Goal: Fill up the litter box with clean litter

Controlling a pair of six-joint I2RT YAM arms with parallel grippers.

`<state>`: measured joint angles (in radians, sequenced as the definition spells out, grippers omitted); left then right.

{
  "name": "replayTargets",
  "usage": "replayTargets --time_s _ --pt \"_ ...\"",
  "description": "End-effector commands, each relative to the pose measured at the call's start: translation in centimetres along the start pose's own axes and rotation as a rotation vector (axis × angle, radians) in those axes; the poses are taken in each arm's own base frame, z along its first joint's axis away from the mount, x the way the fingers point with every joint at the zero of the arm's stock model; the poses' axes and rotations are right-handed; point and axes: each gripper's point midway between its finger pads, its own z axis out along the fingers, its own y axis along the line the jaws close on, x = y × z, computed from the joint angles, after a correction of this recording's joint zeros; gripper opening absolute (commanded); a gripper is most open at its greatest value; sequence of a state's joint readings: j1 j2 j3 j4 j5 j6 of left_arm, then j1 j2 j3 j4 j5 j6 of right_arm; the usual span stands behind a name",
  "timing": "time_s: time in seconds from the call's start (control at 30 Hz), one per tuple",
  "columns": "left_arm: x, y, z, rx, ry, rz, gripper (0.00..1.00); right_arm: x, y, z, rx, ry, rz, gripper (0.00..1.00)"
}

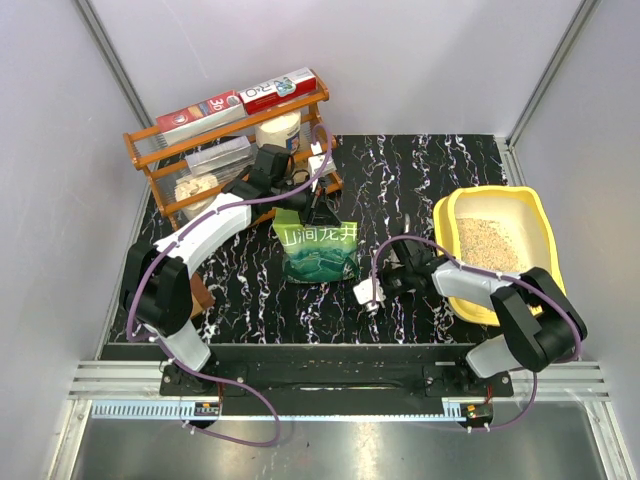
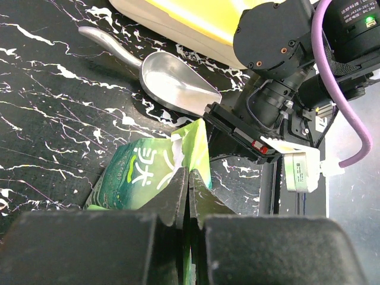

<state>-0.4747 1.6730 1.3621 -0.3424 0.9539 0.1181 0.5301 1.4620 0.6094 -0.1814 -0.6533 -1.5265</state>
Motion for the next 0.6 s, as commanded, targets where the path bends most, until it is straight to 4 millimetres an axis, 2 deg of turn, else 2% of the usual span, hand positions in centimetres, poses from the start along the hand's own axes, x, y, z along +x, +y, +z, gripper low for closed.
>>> replayTargets --time_s 0.0,0.1,0.13,0.17,0.2,0.23,0.27,0.3,0.33,0.37,0.4,0.43,0.47,0.53,0.57 --pt "-2.6 0.3 -1.1 -0.024 -0.061 0.053 0.0 0.4 -0.6 0.2 0.036 0.031 -0.042 0.19" --pt "-2.7 0.2 -1.0 -0.019 -0.066 0.045 0.0 -0.1 -2.0 -0.7 0.088 0.037 -0.036 0.11" --pt "-2.8 0.2 -1.1 -0.016 -0.069 0.042 0.0 -0.3 -2.0 -1.0 0.089 0.039 -0.013 0.06" --pt "-2.9 0.3 -1.2 -0.015 -0.075 0.035 0.0 -1.1 -3.3 -2.0 0.125 0.04 -0.022 0.04" --pt "-2.9 0.3 -1.2 -0.015 -0.077 0.035 0.0 -1.5 -3.7 -2.6 0.133 0.041 -0.009 0.02" --pt "-3.0 0.3 -1.3 -0.015 -0.079 0.038 0.0 -1.8 -3.1 -3.2 0.113 0.047 0.056 0.0" --pt "-3.0 0.4 -1.3 -0.015 -0.079 0.04 0.0 -3.1 -4.9 -4.8 0.16 0.042 0.061 0.0" --pt "-3.0 0.4 -1.4 -0.016 -0.08 0.042 0.0 -3.8 -5.4 -5.6 0.169 0.036 0.084 0.0" --pt "-3.0 0.6 -1.5 -0.02 -0.081 0.041 0.0 -4.1 -4.5 -6.3 0.138 0.039 0.173 0.0" --pt "-3.0 0.6 -1.5 -0.021 -0.08 0.052 0.0 -5.5 -6.2 -7.9 0.176 0.018 0.188 0.0" --pt "-2.9 0.7 -1.5 -0.024 -0.077 0.055 0.0 -6.1 -6.6 -8.7 0.182 0.009 0.233 0.0" --pt "-2.9 0.8 -1.5 -0.025 -0.075 0.063 0.0 -6.5 -5.4 -9.3 0.137 0.008 0.337 0.0" --pt "-2.9 0.9 -1.5 -0.027 -0.072 0.077 0.0 -7.5 -6.8 -10.8 0.154 -0.025 0.366 0.0" --pt "-2.8 1.1 -1.4 -0.03 -0.069 0.082 0.0 -7.8 -6.0 -11.8 0.107 -0.036 0.512 0.0" --pt "-2.9 1.1 -1.5 -0.032 -0.07 0.088 0.0 -8.5 -7.3 -13.1 0.121 -0.072 0.541 0.0"
